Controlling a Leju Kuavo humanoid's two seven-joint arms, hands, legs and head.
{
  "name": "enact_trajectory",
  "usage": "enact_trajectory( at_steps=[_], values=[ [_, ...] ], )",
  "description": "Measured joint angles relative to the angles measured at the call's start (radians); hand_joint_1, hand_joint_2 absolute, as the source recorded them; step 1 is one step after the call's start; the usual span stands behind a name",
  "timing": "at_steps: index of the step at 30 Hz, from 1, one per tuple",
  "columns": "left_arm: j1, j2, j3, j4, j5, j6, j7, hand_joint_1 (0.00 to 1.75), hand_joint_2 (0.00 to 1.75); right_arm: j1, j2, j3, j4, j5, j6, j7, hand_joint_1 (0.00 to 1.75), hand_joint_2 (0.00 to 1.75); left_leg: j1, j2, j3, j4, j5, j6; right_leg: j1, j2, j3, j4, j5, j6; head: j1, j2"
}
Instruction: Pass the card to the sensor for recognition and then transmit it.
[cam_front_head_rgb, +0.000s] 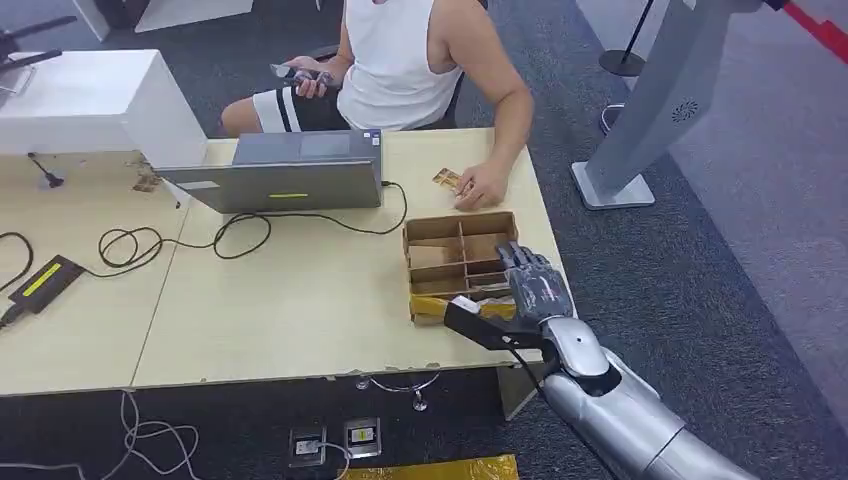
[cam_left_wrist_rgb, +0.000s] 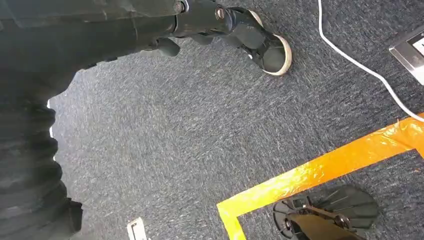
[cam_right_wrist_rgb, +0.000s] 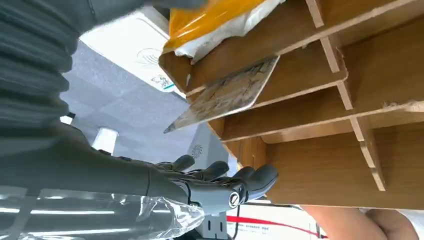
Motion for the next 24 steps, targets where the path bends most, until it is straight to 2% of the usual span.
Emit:
enact_trajectory(
  at_steps=[24],
  values=[
    [-0.002, 0.000, 0.000, 0.000, -0.018, -0.013, 0.011, 0.00, 1.75, -0.028, 0.019, 0.002, 0.009, -0.024, 0.001, -0.031, 1.75, 1.75, 0.000, 0.000, 0.000, 0.000, 0.000, 0.000, 0.000, 0.000, 0.000, 0.000, 0.000, 0.000, 0.000, 0.000]
  ],
)
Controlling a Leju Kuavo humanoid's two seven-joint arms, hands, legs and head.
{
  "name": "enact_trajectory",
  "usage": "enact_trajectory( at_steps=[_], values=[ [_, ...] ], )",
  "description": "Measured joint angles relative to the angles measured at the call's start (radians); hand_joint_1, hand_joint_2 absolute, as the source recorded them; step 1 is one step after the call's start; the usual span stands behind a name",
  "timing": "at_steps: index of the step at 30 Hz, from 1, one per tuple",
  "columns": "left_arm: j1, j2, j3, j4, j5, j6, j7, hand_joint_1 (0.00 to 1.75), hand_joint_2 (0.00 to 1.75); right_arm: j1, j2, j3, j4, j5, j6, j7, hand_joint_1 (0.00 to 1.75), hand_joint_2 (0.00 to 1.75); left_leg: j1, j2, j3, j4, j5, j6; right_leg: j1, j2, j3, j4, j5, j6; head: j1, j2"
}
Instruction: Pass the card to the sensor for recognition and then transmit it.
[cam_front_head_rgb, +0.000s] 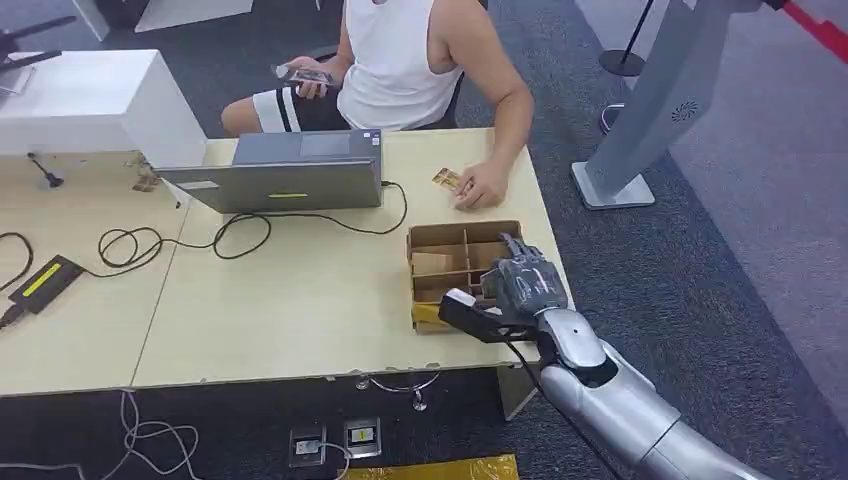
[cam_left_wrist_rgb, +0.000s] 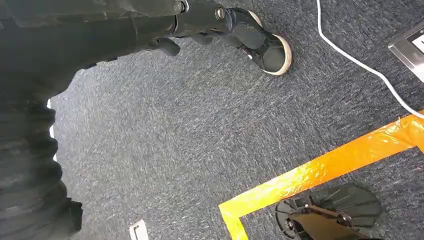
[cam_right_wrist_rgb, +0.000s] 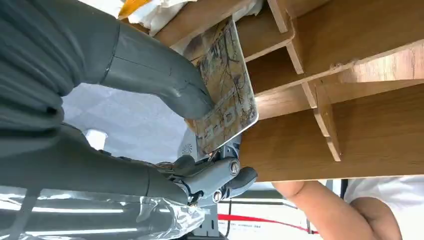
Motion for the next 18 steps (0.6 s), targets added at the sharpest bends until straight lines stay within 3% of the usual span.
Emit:
enact_trajectory(
  at_steps=[18],
  values=[
    [0.000, 0.000, 0.005, 0.000, -0.003, 0.000, 0.000, 0.00, 1.75, -0.006, 0.008, 0.003, 0.019, -0.010, -0.006, -0.006, 1.75, 1.75, 0.000, 0.000, 0.000, 0.000, 0.000, 0.000, 0.000, 0.000, 0.000, 0.000, 0.000, 0.000, 0.000, 0.000]
  ],
)
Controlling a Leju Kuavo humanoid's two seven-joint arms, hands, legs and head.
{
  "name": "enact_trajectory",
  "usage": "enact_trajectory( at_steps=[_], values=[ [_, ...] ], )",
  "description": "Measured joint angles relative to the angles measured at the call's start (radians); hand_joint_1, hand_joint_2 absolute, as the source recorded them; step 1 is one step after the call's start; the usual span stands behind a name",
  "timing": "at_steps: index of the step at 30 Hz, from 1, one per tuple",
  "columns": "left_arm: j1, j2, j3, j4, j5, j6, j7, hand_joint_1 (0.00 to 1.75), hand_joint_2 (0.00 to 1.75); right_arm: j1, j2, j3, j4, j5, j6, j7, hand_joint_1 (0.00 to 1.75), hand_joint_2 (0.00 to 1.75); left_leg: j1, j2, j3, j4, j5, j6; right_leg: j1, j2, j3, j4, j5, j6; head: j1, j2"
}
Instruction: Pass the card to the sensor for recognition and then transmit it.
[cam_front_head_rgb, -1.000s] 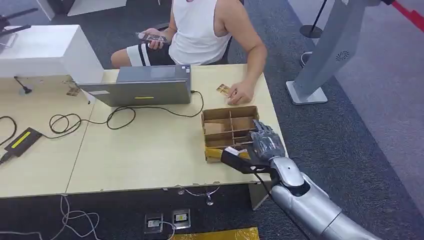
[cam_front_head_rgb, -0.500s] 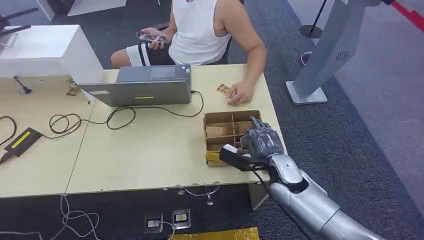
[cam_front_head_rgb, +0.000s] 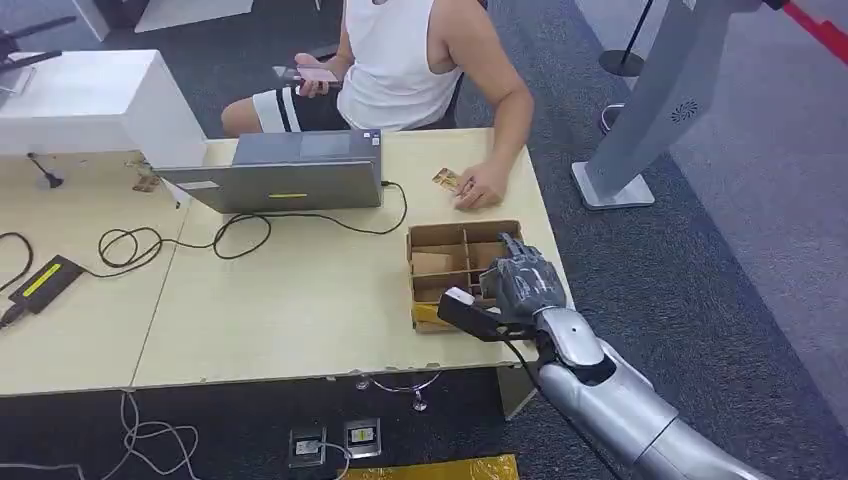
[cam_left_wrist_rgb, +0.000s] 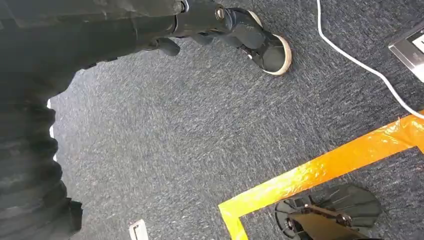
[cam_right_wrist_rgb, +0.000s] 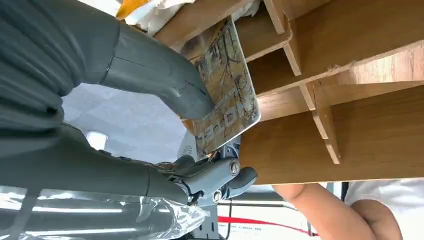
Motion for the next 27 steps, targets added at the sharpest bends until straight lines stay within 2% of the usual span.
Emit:
enact_trajectory(
  at_steps=[7, 10, 20, 27],
  values=[
    [-0.005, 0.000, 0.003, 0.000, -0.019, -0.007, 0.000, 0.00, 1.75, -0.012, 0.002, 0.002, 0.008, 0.020, -0.035, -0.005, 1.75, 1.75, 0.000, 0.000, 0.000, 0.000, 0.000, 0.000, 0.000, 0.000, 0.000, 0.000, 0.000, 0.000, 0.000, 0.000],
    [-0.006, -0.001, 0.004, 0.000, -0.030, -0.006, 0.000, 0.00, 1.75, -0.045, 0.002, 0.002, 0.002, 0.065, -0.063, 0.016, 1.75, 1.75, 0.000, 0.000, 0.000, 0.000, 0.000, 0.000, 0.000, 0.000, 0.000, 0.000, 0.000, 0.000, 0.000, 0.000],
    [-0.003, -0.002, 0.005, 0.000, -0.053, -0.001, -0.011, 0.00, 1.75, -0.298, -0.027, -0.032, -0.153, 0.124, 0.064, 0.079, 1.75, 1.75, 0.000, 0.001, 0.000, 0.000, 0.001, 0.000, 0.000, 0.001, 0.000, 0.000, 0.001, 0.000, 0.000, 0.000],
    [-0.002, -0.003, 0.005, 0.000, -0.054, 0.000, -0.015, 0.00, 1.75, -0.349, -0.038, -0.036, -0.205, 0.124, 0.081, 0.079, 1.75, 1.75, 0.000, 0.001, 0.000, 0.000, 0.001, 0.000, 0.000, 0.001, 0.000, 0.000, 0.000, 0.000, 0.000, 0.000]
  ],
)
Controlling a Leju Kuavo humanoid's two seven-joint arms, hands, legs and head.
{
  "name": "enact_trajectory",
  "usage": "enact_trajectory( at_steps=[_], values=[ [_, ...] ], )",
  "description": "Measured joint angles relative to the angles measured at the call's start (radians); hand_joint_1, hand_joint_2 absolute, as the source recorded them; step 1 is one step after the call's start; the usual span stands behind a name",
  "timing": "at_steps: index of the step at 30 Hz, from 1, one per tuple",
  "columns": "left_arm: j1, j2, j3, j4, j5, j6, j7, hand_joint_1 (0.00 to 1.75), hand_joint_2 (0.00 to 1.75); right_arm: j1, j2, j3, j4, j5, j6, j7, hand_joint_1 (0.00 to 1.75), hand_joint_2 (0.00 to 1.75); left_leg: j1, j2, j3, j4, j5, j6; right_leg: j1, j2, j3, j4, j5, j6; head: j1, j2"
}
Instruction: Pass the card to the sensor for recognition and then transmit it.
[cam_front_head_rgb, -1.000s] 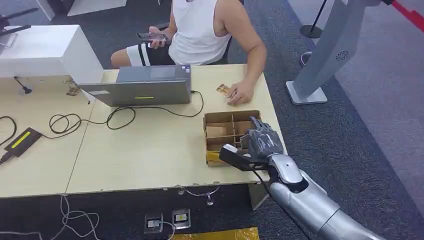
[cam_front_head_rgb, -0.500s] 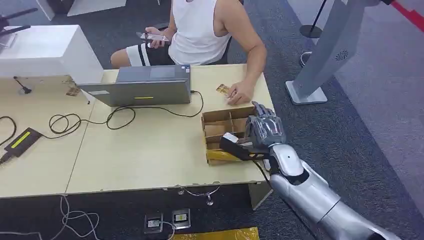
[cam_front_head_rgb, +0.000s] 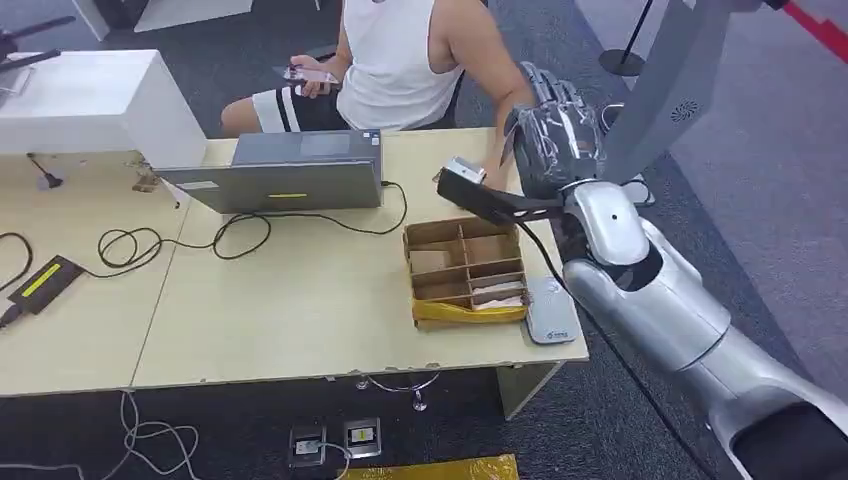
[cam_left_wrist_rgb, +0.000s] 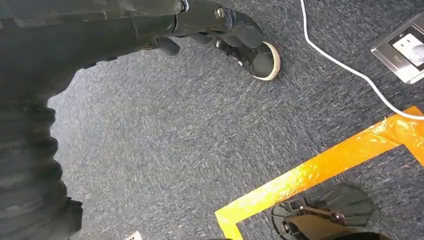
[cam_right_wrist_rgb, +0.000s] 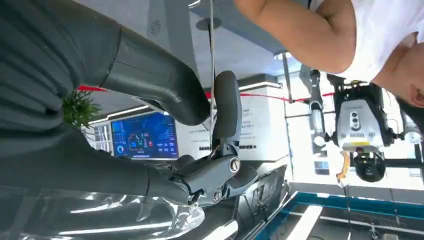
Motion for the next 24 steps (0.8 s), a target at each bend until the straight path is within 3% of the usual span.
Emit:
enact_trajectory(
  at_steps=[10, 24],
  values=[
    [0.006, -0.002, 0.000, 0.000, -0.024, -0.002, -0.003, 0.00, 1.75, -0.063, 0.002, 0.032, 0.023, -0.054, 0.087, 0.011, 1.75, 1.75, 0.000, -0.001, -0.001, 0.000, 0.000, 0.000, 0.000, -0.001, 0.000, 0.000, 0.000, 0.000, 0.000, 0.000],
    [-0.001, -0.001, 0.000, -0.002, -0.073, -0.042, 0.025, 0.00, 1.75, -0.128, 0.039, 0.109, 0.298, -0.068, 0.148, 0.035, 1.75, 1.75, 0.000, -0.002, -0.001, 0.000, 0.000, 0.000, 0.000, -0.002, 0.000, 0.000, 0.000, 0.000, 0.000, 0.000]
  ],
)
